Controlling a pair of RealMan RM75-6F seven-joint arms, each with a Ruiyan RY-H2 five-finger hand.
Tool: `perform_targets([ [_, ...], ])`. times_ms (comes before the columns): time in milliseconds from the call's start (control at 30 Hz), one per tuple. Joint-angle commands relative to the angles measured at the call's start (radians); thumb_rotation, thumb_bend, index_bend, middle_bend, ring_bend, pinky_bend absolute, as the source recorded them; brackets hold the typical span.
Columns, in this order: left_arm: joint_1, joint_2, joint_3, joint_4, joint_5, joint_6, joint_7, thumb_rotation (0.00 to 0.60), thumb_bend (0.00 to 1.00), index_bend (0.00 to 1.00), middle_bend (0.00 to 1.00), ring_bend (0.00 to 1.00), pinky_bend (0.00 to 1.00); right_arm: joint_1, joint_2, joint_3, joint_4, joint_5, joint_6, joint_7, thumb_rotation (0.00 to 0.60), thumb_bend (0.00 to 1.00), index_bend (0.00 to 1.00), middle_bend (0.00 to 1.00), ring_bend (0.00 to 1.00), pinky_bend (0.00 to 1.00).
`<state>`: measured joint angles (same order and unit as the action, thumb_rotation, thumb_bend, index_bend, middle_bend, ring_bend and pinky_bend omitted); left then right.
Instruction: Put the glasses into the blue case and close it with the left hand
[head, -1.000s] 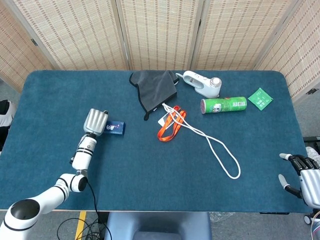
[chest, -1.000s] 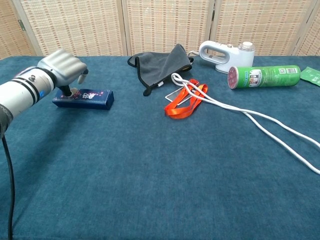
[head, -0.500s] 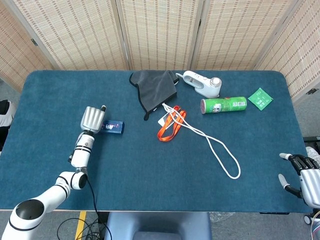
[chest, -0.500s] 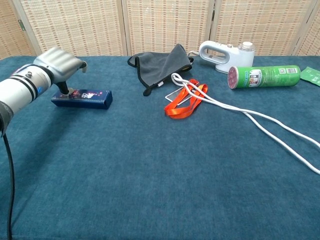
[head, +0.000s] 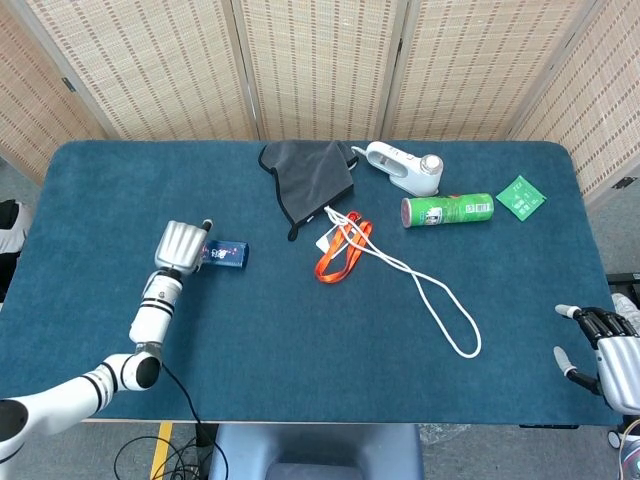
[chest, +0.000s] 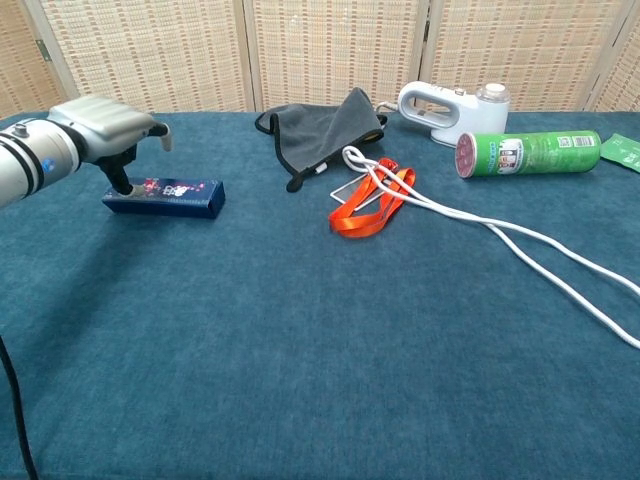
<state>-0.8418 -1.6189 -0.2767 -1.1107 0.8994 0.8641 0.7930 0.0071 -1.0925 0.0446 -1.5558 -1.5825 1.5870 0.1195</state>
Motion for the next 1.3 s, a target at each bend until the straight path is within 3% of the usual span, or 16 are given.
perform_targets([
  [33, 0.006, 0.082, 0.013, -0.121, -0.137, -0.056, 0.063, 0.6, 0.32, 0.24, 0.93, 0.84, 1.0, 0.0, 0.0, 0.0, 0.0, 0.0, 0.0, 0.0, 0.6, 0.33, 0.26, 0.34, 0.29, 0.26],
  [200, -0.02, 0.05, 0.043, -0.089, -0.184, -0.061, 0.071, 0.6, 0.32, 0.21, 0.93, 0.84, 1.0, -0.002, 0.0, -0.001, 0.001, 0.002, 0.002, 0.002, 0.6, 0.33, 0.26, 0.34, 0.29, 0.26],
  [333, -0.037, -0.003, 0.062, 0.0, -0.166, -0.048, 0.047, 0.6, 0.32, 0.18, 0.93, 0.84, 1.0, -0.004, 0.001, -0.001, 0.002, 0.006, 0.001, 0.003, 0.6, 0.33, 0.26, 0.34, 0.29, 0.26],
  [667, -0.058, -0.084, 0.057, 0.16, -0.169, -0.076, -0.037, 0.6, 0.32, 0.18, 0.93, 0.84, 1.0, 0.0, 0.0, 0.002, 0.003, 0.014, -0.01, 0.0, 0.6, 0.33, 0.26, 0.34, 0.29, 0.26],
  [767, -0.058, -0.101, 0.05, 0.189, -0.156, -0.082, -0.082, 0.6, 0.32, 0.27, 0.93, 0.84, 1.0, 0.001, -0.001, 0.002, 0.003, 0.015, -0.012, -0.001, 0.6, 0.33, 0.26, 0.34, 0.29, 0.26],
  [933, -0.051, -0.121, 0.047, 0.221, -0.093, -0.059, -0.167, 0.6, 0.32, 0.52, 0.93, 0.85, 1.0, 0.003, -0.002, 0.003, 0.003, 0.018, -0.016, -0.002, 0.6, 0.33, 0.26, 0.34, 0.29, 0.26],
  [1067, -0.046, -0.124, 0.052, 0.228, -0.06, -0.054, -0.201, 0.6, 0.32, 0.58, 0.93, 0.85, 1.0, 0.005, -0.003, 0.003, 0.002, 0.017, -0.019, -0.005, 0.6, 0.33, 0.26, 0.34, 0.29, 0.26],
  [1167, -0.042, -0.114, 0.055, 0.214, -0.06, -0.064, -0.203, 0.6, 0.32, 0.52, 0.93, 0.85, 1.0, 0.006, -0.003, 0.003, 0.001, 0.017, -0.019, -0.006, 0.6, 0.33, 0.26, 0.34, 0.29, 0.26],
  [1300, -0.035, -0.077, 0.051, 0.148, -0.098, -0.078, -0.18, 0.6, 0.32, 0.19, 0.9, 0.83, 1.0, 0.007, -0.001, 0.005, -0.001, 0.017, -0.019, -0.008, 0.6, 0.33, 0.26, 0.34, 0.29, 0.26],
])
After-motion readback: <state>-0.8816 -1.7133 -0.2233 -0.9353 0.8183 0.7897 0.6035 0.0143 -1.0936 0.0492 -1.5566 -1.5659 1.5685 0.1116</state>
